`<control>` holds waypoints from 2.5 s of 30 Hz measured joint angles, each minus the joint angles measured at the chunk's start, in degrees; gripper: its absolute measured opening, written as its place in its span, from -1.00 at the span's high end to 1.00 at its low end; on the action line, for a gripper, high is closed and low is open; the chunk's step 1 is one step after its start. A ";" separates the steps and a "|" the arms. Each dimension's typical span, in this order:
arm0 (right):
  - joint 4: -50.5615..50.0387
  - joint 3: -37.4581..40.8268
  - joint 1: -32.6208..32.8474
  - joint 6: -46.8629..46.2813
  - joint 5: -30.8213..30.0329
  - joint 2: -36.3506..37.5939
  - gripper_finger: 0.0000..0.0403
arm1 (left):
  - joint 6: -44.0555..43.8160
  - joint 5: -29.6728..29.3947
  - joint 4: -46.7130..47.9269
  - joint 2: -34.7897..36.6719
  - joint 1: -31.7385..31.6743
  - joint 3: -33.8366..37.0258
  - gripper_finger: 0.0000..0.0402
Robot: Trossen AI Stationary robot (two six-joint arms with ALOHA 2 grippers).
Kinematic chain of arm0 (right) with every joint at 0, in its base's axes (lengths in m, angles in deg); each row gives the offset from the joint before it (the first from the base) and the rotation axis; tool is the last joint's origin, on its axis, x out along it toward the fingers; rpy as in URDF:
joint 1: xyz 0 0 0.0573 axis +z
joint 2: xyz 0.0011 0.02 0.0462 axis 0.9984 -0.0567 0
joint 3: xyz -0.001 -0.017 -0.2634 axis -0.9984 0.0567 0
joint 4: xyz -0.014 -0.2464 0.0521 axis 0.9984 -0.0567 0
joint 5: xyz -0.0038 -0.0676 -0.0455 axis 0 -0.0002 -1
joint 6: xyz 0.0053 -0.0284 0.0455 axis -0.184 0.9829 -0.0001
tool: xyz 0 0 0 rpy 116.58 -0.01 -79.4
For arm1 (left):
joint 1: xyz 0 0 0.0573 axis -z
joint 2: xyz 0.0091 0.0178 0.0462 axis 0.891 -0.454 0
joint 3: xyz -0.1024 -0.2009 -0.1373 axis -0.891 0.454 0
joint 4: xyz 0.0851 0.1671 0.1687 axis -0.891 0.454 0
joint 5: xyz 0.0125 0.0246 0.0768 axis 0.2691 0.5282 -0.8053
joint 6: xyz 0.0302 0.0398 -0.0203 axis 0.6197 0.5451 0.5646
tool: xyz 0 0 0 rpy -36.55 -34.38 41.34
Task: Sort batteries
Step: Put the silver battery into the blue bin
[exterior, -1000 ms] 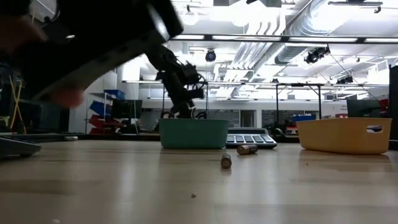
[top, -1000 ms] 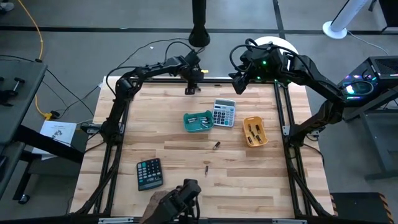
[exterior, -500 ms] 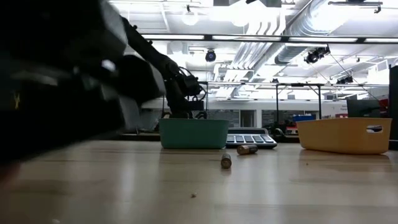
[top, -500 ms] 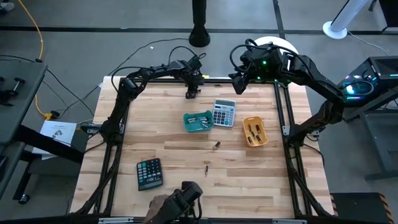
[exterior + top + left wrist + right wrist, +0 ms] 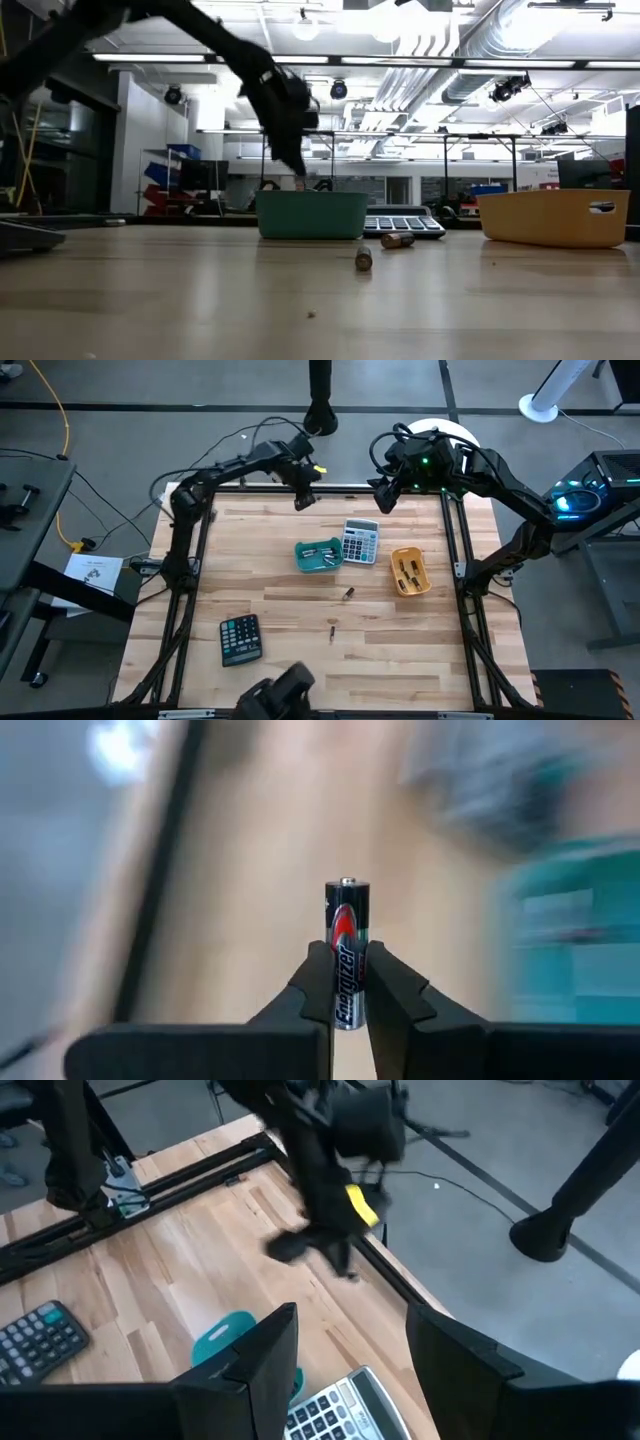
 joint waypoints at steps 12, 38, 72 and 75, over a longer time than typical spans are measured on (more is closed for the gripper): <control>-0.48 8.51 -0.03 4.33 -1.58 -0.08 0.09 | -4.11 9.49 1.88 16.50 17.27 16.86 0.98; 24.63 49.37 17.41 -27.92 10.41 -11.02 0.09 | -18.67 6.15 -15.12 43.95 5.41 36.99 1.00; 23.46 20.70 12.93 -26.25 2.93 -24.00 0.74 | -23.31 0.87 -23.82 69.12 2.41 44.28 1.00; 24.23 20.84 11.15 -25.33 3.97 -24.58 0.67 | -25.91 0.85 -22.70 68.85 2.86 44.28 0.98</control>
